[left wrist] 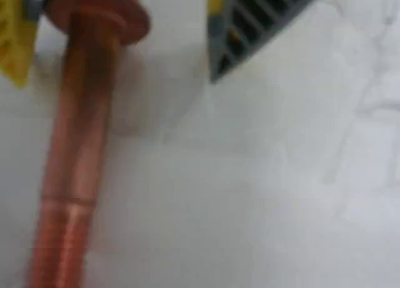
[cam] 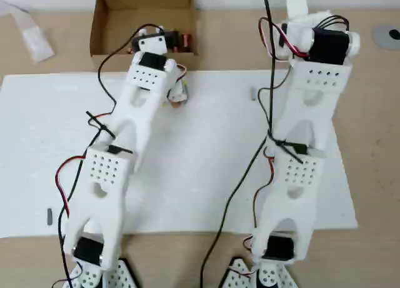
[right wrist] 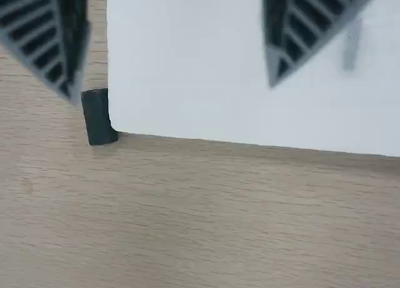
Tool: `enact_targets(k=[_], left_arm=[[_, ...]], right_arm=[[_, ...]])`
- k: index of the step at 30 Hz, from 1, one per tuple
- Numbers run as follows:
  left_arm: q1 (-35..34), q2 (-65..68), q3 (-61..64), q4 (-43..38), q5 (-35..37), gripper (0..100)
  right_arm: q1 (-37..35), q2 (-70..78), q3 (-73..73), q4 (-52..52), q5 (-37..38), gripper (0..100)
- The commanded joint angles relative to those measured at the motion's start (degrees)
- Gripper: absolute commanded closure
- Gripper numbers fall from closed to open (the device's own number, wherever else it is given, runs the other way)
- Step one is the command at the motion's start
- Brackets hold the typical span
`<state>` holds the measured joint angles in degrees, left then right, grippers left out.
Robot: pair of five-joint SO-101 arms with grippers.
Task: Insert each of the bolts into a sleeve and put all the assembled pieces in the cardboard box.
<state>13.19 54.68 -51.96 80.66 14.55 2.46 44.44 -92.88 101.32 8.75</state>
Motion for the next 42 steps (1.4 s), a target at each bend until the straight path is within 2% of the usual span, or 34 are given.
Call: enact_targets(k=[1, 7, 12, 16, 19, 24, 27, 30, 34, 42], left_arm=[[-0.88, 2.07, -4.22, -0.7, -0.18, 80], [-1.05, 5.05, -6.24, -0.26, -0.26, 82], [-1.76, 5.05, -6.15, -0.18, 0.0, 100], [-3.52, 5.05, -6.77, 2.2, -0.26, 99], [-5.1, 5.05, -10.37, 7.91, -1.49, 99], [-7.21, 4.97, -22.68, 19.96, -13.63, 99], [-9.49, 3.82, -26.81, 20.04, -22.59, 100], [-10.99, -0.92, -25.14, 20.04, -32.7, 100], [-11.16, -9.01, -14.15, 20.04, -45.27, 100], [-10.99, -35.03, 24.26, 19.96, -65.67, 99]], right_arm=[[0.84, -4.62, -2.42, 1.14, -2.99, 77.0], [0.84, -4.62, -2.42, 1.14, -5.01, 77.0], [0.84, -4.62, -2.42, 1.14, -5.01, 77.0], [0.92, -4.62, -2.51, 1.14, -5.01, 77.0], [0.92, -4.62, -2.51, 1.14, -5.01, 77.0], [0.84, -4.62, -2.42, 1.14, -5.01, 77.0], [0.84, -4.62, -2.42, 1.14, -5.01, 77.0], [0.84, -4.62, -2.51, 1.14, -5.01, 77.0], [0.84, -4.62, -2.51, 1.14, -5.01, 77.0], [0.84, -4.62, -2.51, 1.14, -4.84, 77.0]])
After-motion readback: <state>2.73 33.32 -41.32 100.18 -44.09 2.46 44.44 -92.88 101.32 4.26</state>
